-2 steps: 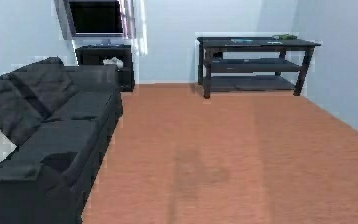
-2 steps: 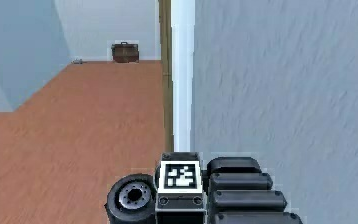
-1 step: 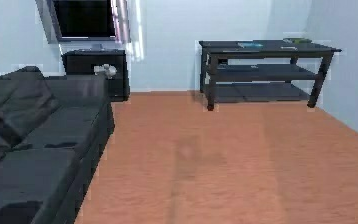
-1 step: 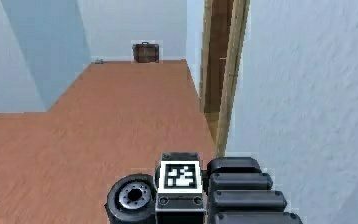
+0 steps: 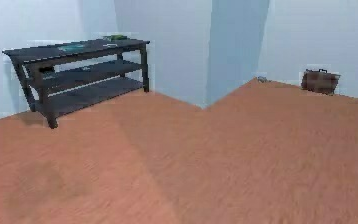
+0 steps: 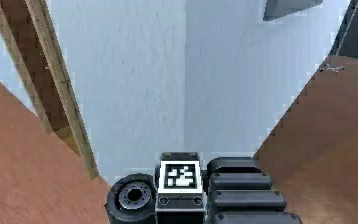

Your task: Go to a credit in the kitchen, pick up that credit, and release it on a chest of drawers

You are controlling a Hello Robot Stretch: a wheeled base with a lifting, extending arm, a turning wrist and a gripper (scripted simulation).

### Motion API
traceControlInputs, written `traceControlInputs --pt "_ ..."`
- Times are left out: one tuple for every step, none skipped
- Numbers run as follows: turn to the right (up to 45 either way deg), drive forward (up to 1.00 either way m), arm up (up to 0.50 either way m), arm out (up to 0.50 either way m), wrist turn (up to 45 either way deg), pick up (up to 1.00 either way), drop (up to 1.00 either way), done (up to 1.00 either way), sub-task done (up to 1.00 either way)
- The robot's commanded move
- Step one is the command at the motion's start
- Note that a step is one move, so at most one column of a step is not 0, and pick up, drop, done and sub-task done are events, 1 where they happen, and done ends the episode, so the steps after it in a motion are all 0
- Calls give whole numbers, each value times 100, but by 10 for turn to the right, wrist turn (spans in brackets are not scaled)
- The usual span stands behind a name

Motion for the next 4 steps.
traceControlInputs --pt "420 0 0 0 0 0 0 0 0" --pt "0 100 0 0 0 0 0 0 0" --pt "0 50 0 0 0 0 0 0 0" --pt "450 0 0 0 0 0 0 0 0"
